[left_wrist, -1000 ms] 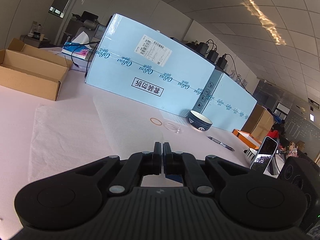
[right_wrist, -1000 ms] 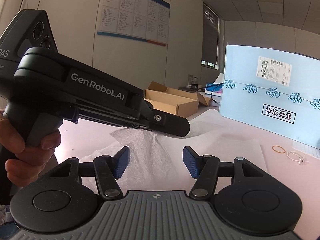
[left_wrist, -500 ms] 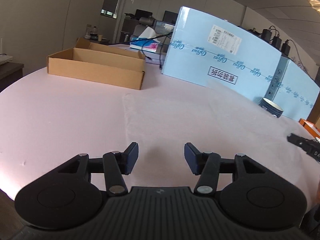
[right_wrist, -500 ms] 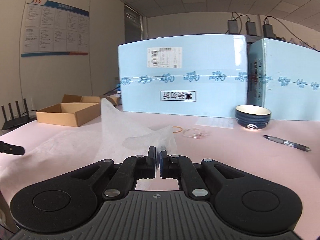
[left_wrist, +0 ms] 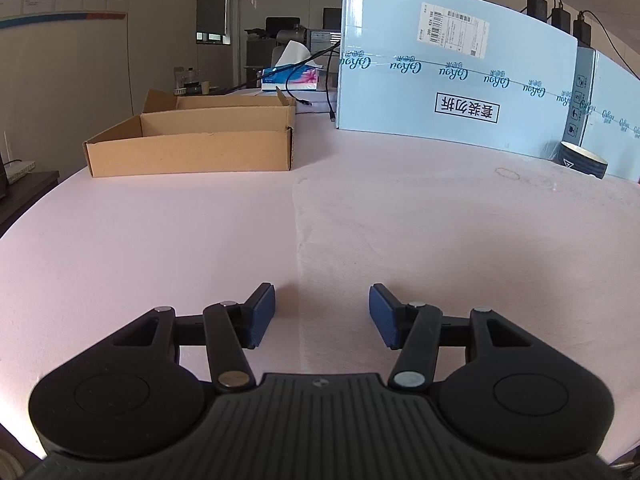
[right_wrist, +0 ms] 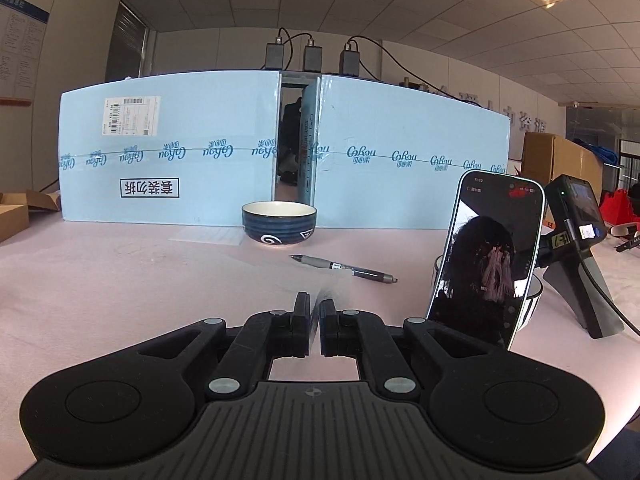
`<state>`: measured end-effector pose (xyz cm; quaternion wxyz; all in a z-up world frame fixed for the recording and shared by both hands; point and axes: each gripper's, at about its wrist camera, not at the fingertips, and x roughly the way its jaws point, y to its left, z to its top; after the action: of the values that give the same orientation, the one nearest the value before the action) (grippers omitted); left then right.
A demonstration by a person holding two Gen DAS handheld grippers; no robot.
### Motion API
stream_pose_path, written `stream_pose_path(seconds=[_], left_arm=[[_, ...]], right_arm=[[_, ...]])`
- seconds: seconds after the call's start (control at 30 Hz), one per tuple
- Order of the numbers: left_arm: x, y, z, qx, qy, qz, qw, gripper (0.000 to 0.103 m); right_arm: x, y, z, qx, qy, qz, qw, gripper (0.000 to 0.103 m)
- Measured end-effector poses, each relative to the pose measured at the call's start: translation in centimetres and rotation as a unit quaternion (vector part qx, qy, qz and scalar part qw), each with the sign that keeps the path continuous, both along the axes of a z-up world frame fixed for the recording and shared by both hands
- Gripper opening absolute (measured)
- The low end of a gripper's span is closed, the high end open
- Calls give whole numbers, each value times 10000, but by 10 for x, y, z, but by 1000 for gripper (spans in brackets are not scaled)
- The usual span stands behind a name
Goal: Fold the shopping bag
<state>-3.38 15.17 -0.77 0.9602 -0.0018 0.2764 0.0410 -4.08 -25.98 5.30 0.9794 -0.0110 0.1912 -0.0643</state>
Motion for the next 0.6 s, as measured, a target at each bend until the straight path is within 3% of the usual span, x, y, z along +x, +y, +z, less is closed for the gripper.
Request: stream_pose_path(seconds=[0.2, 0.4, 0.6], left_arm=[[4, 4, 7, 47, 213, -420, 9989, 13], [5, 2, 7, 302, 259, -520, 9979, 3], [12, 5, 12, 532, 426, -441, 9967, 0]], right_arm=[[-7, 2, -7, 170, 132, 24, 9998, 4], [-16, -7, -7, 555, 141, -39, 9984, 4], [-33, -13, -5, 1113, 212, 267, 9932, 4]])
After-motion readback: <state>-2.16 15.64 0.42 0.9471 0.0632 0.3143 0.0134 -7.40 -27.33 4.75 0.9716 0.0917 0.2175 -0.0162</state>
